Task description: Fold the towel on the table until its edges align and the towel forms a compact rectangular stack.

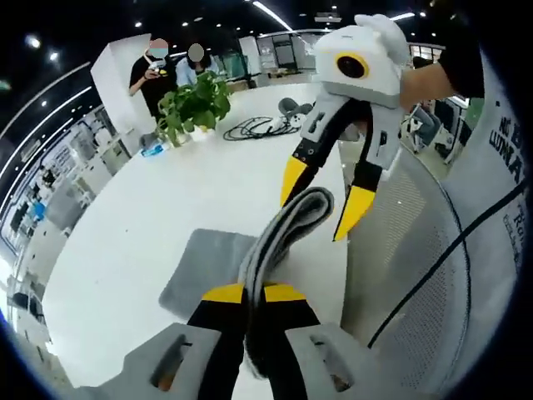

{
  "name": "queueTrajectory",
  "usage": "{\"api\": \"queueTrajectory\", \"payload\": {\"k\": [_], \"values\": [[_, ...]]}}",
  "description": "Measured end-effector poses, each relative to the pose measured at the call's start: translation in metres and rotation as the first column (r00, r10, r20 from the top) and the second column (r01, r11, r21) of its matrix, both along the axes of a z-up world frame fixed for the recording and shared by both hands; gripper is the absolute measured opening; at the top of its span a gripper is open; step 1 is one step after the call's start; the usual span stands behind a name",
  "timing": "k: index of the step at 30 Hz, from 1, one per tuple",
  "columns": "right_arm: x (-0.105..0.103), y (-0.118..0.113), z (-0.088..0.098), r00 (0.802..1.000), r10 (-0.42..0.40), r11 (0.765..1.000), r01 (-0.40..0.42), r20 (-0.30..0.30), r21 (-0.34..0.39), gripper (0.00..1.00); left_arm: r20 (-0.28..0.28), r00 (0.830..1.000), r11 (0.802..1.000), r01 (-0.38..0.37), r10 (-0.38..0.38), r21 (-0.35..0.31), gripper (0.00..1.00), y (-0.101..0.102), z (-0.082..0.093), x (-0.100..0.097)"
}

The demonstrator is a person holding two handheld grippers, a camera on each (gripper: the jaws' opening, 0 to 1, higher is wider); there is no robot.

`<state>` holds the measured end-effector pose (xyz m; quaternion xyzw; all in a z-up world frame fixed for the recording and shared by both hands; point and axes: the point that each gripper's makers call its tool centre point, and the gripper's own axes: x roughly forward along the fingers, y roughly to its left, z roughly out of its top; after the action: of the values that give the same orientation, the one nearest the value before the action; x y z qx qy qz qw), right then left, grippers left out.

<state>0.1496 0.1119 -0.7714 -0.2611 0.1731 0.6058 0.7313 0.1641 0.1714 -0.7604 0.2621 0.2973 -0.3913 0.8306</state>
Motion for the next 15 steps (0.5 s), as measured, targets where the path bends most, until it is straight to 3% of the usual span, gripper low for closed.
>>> {"api": "queueTrajectory", "payload": {"k": [5, 9, 12, 15], "values": [[0.003, 0.005, 0.003, 0.999, 0.004, 1.0, -0.004, 0.034, 0.014, 0.15, -0.002, 1.0, 1.0, 0.012, -0.012, 0.003, 0.06, -0.001, 0.001, 0.002], [0.014, 0.007, 0.006, 0.999, -0.033, 0.999, 0.032, 0.034, 0.027, 0.08, -0.001, 1.0, 1.0, 0.019, -0.019, 0.008, 0.06, -0.001, 0.001, 0.005], [0.016, 0.007, 0.01, 0.994, -0.083, 0.993, 0.088, -0.065, 0.073, 0.06, -0.001, 1.0, 1.0, 0.019, -0.019, 0.006, 0.06, 0.0, 0.001, 0.005], [0.025, 0.004, 0.012, 0.972, -0.164, 0.976, 0.185, -0.166, 0.116, 0.05, -0.001, 0.999, 0.999, 0.037, -0.037, 0.005, 0.07, -0.002, 0.0, 0.003]]}}
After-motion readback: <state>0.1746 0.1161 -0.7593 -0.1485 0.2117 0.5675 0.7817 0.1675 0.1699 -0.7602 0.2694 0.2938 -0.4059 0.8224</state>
